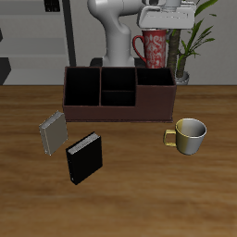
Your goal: Place the red mug into the back desk caddy's right compartment
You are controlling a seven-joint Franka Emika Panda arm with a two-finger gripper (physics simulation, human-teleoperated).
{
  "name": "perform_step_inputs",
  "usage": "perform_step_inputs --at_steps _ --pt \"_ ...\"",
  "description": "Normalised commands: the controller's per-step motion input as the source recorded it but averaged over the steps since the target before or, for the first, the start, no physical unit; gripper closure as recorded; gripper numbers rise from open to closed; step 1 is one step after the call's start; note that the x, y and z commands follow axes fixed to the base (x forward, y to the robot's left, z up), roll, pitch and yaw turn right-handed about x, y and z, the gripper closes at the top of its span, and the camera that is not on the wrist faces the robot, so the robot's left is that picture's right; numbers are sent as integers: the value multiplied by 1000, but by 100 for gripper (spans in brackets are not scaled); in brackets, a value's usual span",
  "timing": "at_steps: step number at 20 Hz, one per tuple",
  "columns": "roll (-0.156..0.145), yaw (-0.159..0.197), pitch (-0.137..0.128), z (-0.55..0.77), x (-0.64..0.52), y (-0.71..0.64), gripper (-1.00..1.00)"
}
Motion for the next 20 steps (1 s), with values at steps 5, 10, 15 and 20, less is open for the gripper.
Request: perform_step_inputs --at_steps 5,10,15,20 --pt "1 -23 4 -57 79 -10 100" --pt "28 -46 16 -125 102 89 100" --pt "5 -27 22 -92 91 -30 100" --pt "17 -26 20 -114 77 26 100"
